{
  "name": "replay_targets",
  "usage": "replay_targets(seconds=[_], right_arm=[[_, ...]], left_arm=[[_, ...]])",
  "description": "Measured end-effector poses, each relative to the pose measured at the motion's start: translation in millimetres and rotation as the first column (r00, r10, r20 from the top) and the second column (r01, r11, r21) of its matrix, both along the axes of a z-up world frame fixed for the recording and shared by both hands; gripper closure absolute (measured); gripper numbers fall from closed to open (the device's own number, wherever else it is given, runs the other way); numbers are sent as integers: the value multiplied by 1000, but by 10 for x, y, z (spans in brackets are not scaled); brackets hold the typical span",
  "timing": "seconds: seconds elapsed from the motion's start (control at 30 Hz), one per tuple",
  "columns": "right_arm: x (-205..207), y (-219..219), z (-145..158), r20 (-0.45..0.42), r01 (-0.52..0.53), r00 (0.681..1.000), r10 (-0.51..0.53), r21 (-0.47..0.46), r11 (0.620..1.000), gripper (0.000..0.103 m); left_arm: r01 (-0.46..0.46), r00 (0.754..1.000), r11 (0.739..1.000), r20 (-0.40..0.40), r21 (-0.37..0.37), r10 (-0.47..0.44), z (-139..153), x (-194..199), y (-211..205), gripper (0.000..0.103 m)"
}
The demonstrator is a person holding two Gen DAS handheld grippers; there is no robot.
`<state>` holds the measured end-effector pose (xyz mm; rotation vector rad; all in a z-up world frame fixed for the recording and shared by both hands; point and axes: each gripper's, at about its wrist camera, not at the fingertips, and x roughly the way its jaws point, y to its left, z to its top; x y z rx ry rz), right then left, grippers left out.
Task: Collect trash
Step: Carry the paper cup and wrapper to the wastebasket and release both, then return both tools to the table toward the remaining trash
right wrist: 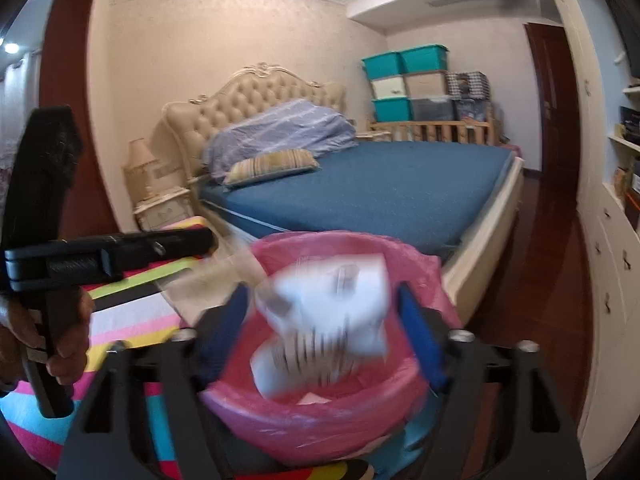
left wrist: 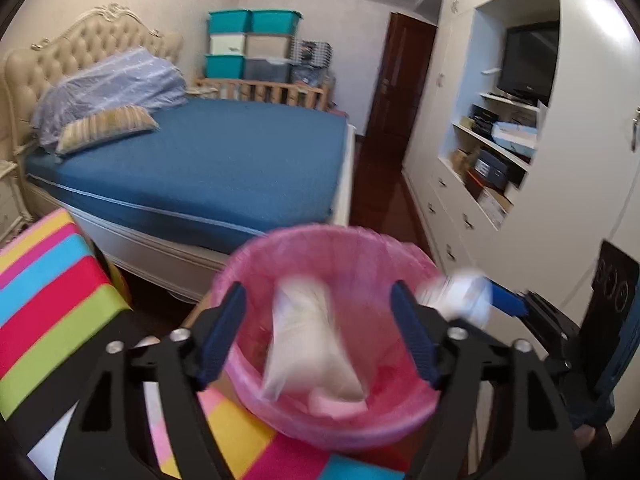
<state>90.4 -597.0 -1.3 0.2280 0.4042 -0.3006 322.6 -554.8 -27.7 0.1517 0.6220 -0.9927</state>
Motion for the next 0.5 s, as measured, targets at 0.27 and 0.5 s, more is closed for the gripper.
replay_targets(seconds=[0.27,0.5], right_arm=[[-317,136,63,27,24,999,-24,19,1000,25],[-305,616,64,33,-66,997,64,61,996,23]], left_arm=[[-131,984,991,119,5,130,174,-127,759,5],[-273,956,959,131,74,262,49,-308,1701,5]])
